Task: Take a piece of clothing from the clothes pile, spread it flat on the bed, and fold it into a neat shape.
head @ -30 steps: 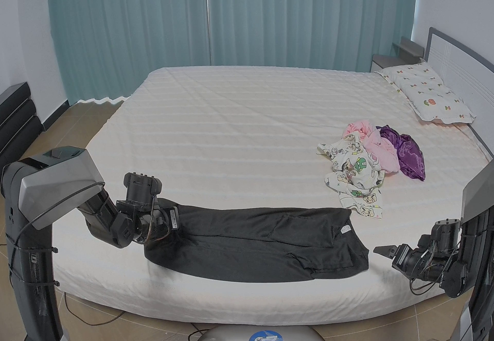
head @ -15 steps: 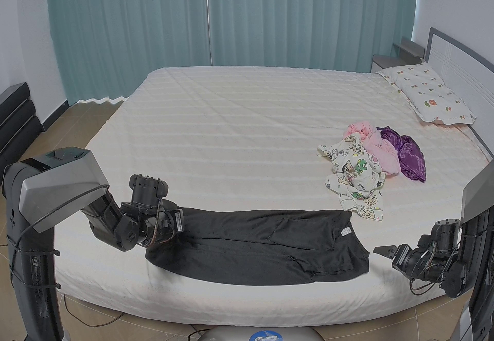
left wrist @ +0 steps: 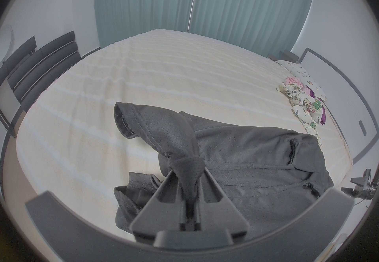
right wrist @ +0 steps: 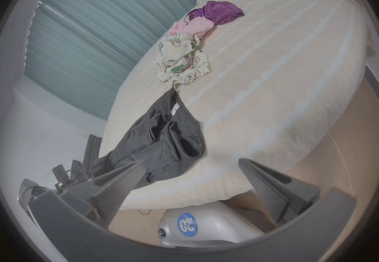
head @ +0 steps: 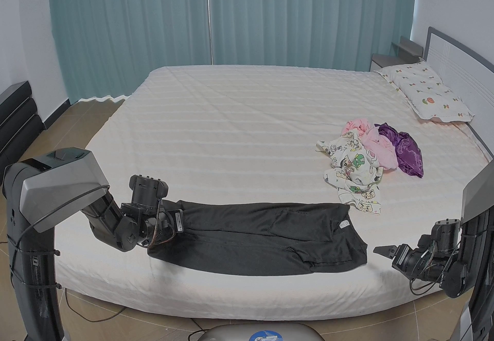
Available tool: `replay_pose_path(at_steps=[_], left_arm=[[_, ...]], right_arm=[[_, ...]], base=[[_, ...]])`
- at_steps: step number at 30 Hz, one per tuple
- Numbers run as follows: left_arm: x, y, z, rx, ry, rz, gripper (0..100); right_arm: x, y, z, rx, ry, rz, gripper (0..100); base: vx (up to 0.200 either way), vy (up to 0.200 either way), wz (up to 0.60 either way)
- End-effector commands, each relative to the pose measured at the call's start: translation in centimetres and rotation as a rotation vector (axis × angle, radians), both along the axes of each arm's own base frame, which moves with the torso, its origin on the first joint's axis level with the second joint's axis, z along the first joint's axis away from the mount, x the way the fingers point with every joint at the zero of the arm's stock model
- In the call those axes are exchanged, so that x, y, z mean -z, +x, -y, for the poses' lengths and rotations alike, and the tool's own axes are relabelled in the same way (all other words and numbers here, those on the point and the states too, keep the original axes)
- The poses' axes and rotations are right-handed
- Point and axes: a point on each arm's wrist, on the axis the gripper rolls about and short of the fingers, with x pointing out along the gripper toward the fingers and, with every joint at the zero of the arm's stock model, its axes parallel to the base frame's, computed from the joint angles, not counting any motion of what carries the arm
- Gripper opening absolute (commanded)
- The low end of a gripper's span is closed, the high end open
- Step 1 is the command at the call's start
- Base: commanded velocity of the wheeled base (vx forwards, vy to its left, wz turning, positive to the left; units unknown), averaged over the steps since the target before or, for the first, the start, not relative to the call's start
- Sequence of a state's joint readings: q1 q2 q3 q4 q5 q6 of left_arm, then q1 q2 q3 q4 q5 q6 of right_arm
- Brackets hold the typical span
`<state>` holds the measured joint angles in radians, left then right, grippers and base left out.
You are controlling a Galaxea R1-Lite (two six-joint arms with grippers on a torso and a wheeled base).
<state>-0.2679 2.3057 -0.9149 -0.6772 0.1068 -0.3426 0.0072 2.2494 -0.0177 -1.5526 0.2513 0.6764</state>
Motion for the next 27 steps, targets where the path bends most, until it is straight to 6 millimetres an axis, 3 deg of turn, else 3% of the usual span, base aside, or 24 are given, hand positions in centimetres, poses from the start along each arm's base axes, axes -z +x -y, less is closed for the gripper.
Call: replay_pose_path(at_steps=[1,7,27], left_arm=[[0.0,0.1,0.0,-0.001,-0.001,0.002,0],[-0.4,0.0,0.5,-0.005,0.006,0.015,0],[-1.7,-0.3,2.7,0.032,0.012,0.051,0]], right_arm=[[-0.1,-0.3,0.0,-0.001,0.000,0.001,100],[-0.1,-0.3,0.0,-0.001,0.000,0.003,100],[-0.2,-0.2,0.0,-0.001,0.000,0.007,100]], base=[[0.000,0.000,0.00],[0.000,0.000,0.00],[0.000,-0.200,0.00]])
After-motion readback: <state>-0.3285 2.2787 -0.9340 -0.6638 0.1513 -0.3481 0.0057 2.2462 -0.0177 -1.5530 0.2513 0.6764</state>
